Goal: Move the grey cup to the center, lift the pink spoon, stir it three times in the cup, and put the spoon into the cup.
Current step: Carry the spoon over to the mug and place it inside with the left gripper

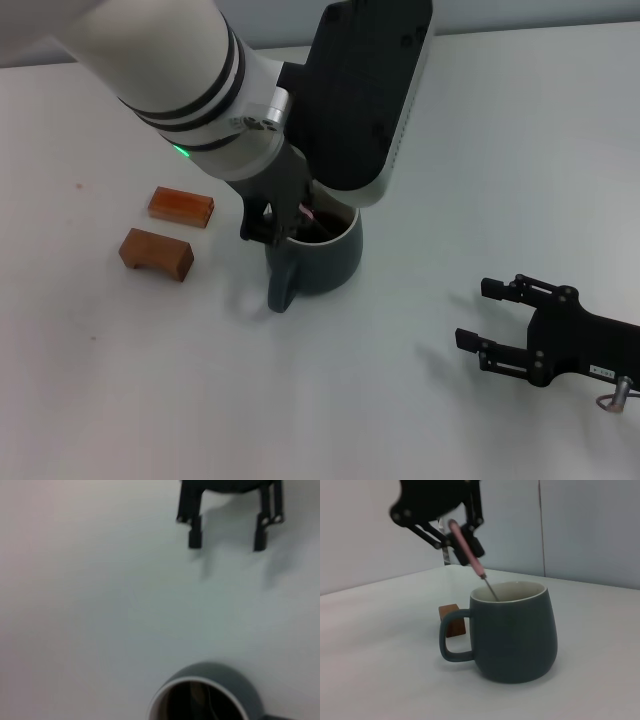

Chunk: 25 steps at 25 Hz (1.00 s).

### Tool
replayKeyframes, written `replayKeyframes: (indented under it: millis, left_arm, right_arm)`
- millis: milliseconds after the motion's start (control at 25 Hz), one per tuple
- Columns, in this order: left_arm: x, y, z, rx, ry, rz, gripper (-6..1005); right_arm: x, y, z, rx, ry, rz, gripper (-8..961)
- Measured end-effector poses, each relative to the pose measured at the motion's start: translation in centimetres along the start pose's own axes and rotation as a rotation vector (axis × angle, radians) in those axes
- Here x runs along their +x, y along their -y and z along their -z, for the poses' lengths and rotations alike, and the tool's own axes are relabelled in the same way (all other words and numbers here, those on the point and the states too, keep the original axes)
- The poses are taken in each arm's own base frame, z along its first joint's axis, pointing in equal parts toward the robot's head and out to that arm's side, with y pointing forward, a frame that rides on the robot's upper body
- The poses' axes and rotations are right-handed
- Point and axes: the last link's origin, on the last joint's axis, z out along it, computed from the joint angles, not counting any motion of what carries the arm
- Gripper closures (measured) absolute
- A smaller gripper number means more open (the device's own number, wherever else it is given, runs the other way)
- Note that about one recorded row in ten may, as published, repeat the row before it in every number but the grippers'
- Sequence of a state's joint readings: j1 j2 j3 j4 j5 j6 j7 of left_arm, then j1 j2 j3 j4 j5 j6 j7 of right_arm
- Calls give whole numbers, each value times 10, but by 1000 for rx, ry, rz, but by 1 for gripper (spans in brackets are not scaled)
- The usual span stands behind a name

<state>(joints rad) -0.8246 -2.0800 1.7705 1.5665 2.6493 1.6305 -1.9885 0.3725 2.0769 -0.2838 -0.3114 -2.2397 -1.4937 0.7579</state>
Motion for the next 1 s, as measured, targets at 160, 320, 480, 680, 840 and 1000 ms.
replayKeyframes:
  millis: [160, 320, 480, 680, 840, 1000]
  left_arm:
    - [-8, 3, -6, 18, 51, 27, 864]
    - [-11, 2, -3, 14, 73, 42, 863]
    - [-9, -3, 3, -12, 71, 40, 863]
    - [-5, -8, 3, -34, 35, 57, 863]
    - [-6, -6, -1, -26, 28, 75, 863]
    - [-5, -4, -3, -11, 6, 114, 862]
  right_arm:
    - [0, -1, 0, -3, 2, -1, 191]
    - [0, -1, 0, -5, 1, -1, 191]
    - [0, -1, 0, -7, 1, -1, 191]
    - [0, -1, 0, -9, 1, -1, 191]
    - [0, -2, 0, -10, 2, -10, 191]
    - [0, -2, 0, -11, 3, -12, 191]
